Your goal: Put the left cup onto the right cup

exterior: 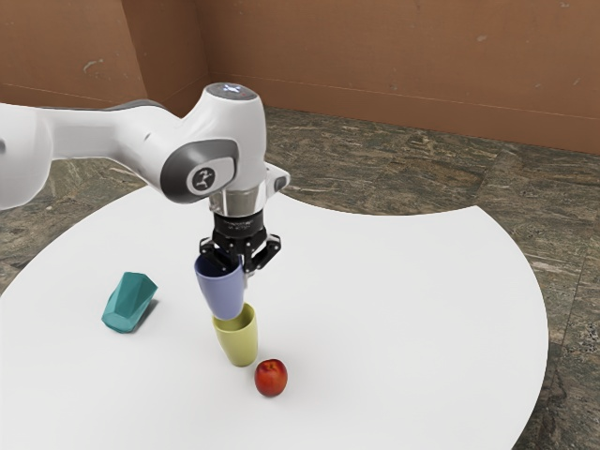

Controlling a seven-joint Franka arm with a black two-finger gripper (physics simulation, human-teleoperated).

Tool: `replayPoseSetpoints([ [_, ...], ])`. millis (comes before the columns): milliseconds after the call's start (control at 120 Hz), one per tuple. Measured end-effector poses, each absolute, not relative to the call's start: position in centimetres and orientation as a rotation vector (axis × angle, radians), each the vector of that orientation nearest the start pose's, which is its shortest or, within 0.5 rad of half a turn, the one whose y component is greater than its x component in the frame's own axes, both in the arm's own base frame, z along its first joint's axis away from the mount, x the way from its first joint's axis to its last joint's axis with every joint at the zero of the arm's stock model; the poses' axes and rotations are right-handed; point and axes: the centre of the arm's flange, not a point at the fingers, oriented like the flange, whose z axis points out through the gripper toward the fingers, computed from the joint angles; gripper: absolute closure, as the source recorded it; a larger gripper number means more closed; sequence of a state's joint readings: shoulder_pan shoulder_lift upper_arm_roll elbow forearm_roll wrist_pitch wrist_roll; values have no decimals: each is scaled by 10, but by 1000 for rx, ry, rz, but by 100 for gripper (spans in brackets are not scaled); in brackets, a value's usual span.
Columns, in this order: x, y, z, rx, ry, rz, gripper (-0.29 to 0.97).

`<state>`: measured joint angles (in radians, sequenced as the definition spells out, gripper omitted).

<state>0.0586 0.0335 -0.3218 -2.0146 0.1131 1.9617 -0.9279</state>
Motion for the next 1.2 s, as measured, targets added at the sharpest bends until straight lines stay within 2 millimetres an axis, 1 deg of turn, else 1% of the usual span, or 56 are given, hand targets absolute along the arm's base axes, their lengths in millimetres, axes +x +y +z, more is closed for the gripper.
replayPoseSetpoints([
  [233, 536, -139, 428, -2873, -920, 22, 78],
  [400, 537, -143, 422, -2872, -915, 25, 78],
  [667, 542, -137, 419, -2864, -932, 7, 78],
  [792, 544, -136, 415, -2863, -935, 8, 78],
  [967, 547, -136, 415, -2861, -929, -11, 78],
  [1200, 553, -128, 406, -2853, -943, -6, 78],
])
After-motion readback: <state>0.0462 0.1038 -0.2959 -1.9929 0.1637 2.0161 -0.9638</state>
